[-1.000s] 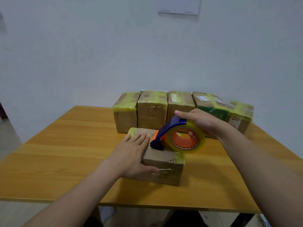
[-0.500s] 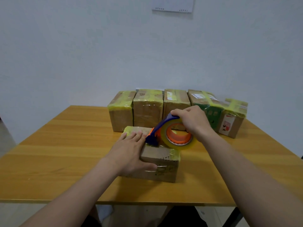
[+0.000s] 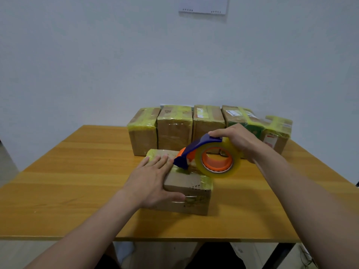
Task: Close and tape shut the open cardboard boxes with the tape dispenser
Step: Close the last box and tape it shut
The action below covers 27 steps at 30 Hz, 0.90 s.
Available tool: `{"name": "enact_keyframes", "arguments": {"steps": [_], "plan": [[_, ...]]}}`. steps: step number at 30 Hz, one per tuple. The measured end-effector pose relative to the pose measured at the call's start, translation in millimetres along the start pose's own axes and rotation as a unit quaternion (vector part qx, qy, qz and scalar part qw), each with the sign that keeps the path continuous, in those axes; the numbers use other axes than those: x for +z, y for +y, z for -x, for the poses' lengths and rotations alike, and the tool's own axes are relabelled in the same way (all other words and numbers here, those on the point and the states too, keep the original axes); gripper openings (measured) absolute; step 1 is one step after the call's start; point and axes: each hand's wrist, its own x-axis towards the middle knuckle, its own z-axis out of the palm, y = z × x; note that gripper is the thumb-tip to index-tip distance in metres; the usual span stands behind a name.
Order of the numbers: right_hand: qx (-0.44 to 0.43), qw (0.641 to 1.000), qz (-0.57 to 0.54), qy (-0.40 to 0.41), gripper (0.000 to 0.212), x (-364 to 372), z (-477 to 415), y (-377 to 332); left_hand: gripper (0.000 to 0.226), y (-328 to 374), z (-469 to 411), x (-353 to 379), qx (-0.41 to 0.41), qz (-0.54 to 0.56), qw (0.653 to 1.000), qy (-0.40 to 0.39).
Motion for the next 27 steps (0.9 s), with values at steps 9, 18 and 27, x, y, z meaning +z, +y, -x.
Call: {"name": "enact_keyframes", "arguments": {"steps": [9,18,27], "plan": [[0.002,1.000,-0.005,-0.008,0.036,-31.5,4.7,23.0,0.132,2.1,-2.0,-1.6,0.003,-0.017,0.999,-0.026],[-0.005,1.000,0.010,-0.026,0.031,-29.7,-5.1,19.1,0.116,43.7,-10.5,-14.6,0.033,0.006,0.999,-0.027],[0.028,0.997,-0.008,-0.073,0.036,-38.0,-1.0,35.5,0.108,41.4,-13.6,-2.3,0.043,0.015,0.999,-0.029]]}}
